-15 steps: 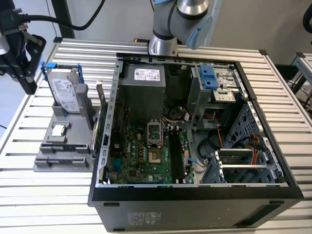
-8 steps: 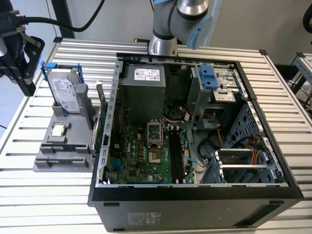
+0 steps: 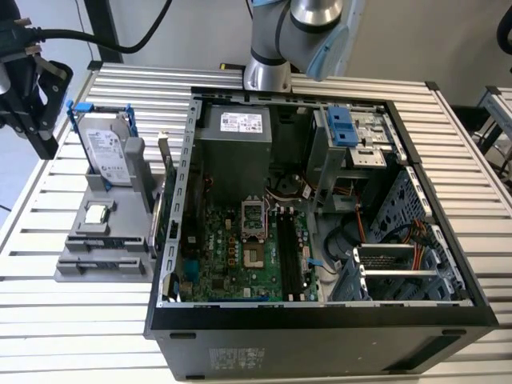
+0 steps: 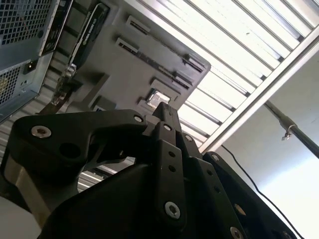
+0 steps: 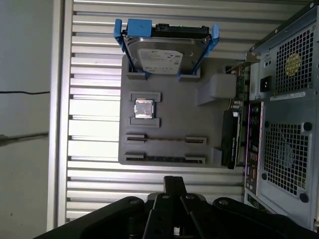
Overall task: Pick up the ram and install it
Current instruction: 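Reach for the ram, then pick up the ram and move it above insertion slot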
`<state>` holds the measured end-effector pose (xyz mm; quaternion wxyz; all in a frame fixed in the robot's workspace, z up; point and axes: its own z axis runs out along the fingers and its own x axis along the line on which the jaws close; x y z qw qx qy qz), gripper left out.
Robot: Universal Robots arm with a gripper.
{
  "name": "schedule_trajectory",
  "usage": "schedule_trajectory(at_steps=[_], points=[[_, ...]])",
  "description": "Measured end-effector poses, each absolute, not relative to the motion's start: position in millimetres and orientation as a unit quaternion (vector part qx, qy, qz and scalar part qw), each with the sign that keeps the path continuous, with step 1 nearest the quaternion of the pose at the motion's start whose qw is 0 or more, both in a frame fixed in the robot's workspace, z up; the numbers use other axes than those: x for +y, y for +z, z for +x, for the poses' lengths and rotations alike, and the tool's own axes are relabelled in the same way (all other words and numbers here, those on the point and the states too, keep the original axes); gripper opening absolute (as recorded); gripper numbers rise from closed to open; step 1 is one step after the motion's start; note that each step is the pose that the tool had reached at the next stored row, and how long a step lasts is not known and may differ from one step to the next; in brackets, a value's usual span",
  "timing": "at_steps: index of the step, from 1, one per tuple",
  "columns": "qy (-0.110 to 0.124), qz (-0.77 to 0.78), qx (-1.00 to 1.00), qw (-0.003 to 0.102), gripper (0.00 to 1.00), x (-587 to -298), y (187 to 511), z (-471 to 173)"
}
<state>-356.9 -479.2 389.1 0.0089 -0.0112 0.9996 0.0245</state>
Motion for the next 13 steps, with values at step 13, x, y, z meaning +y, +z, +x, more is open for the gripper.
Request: schedule_trajectory(at_steps=[13], points=[[0.024,-0.020,0.999,0.009,0.00,-479.2,389.7,-356.9]])
